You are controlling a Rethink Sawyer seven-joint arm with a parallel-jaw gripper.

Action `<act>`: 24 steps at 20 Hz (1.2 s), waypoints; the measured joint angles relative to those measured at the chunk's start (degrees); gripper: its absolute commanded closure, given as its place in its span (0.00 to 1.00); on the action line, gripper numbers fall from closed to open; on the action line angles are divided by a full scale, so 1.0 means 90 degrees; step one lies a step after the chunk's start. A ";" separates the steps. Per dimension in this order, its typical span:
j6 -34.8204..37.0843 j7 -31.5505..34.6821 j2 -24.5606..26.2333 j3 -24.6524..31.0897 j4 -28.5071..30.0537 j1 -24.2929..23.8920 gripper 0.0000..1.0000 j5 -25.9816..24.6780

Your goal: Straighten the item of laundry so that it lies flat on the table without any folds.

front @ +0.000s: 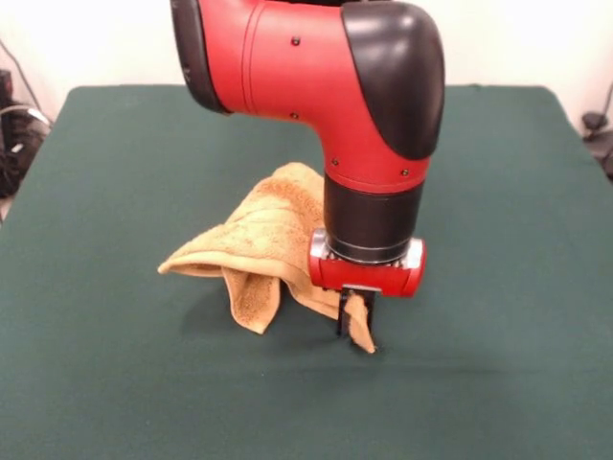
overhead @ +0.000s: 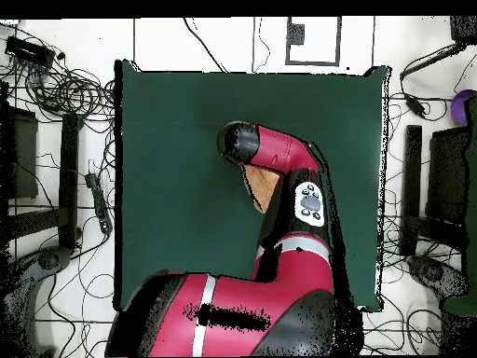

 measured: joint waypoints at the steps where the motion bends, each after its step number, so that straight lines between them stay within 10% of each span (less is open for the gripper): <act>1: -0.0005 0.0007 -0.0001 -0.0010 0.0011 0.0005 1.00 0.0025; 24: -0.0726 0.3546 -0.0320 -0.0654 0.1621 0.1919 1.00 0.2386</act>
